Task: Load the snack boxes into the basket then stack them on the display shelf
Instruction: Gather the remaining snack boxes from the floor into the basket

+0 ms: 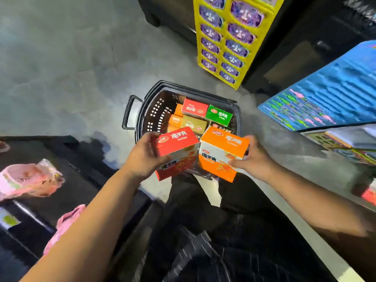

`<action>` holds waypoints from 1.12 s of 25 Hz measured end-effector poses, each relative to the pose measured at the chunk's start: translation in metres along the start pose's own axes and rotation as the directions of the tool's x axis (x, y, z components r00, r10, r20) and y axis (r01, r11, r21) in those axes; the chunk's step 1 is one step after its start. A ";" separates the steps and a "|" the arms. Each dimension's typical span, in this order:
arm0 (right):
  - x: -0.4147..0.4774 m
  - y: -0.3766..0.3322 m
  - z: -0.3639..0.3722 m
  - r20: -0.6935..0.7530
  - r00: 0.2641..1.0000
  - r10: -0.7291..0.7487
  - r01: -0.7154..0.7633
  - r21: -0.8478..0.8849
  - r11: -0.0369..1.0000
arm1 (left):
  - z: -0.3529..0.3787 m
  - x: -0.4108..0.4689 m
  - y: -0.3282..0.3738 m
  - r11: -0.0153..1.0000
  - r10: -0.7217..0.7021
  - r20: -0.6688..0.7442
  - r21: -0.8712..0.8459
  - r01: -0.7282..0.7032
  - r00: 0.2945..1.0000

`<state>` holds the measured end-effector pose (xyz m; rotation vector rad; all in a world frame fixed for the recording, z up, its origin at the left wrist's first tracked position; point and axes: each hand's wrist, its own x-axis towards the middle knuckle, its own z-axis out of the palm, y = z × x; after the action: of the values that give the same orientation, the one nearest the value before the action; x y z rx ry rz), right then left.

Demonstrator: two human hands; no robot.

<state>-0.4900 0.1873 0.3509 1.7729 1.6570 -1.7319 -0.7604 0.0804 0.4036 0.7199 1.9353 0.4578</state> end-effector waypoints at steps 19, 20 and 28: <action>0.169 0.106 0.134 -0.284 0.954 -0.097 0.052 -0.164 0.985 | 0.054 0.237 -0.164 0.862 0.125 0.379 0.416 -0.290 0.917; 0.176 0.110 0.133 -0.277 0.958 -0.071 0.023 -0.171 0.985 | 0.063 0.242 -0.167 0.860 0.126 0.389 0.415 -0.296 0.913; 0.208 0.154 0.129 -0.356 0.928 -0.112 -0.084 -0.492 0.867 | 0.114 0.276 -0.186 0.849 0.121 0.341 0.452 -0.275 0.932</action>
<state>-0.5105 0.1525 0.0644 1.8907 2.0283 -0.8577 -0.8057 0.1230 0.0573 1.2577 1.6977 -0.0433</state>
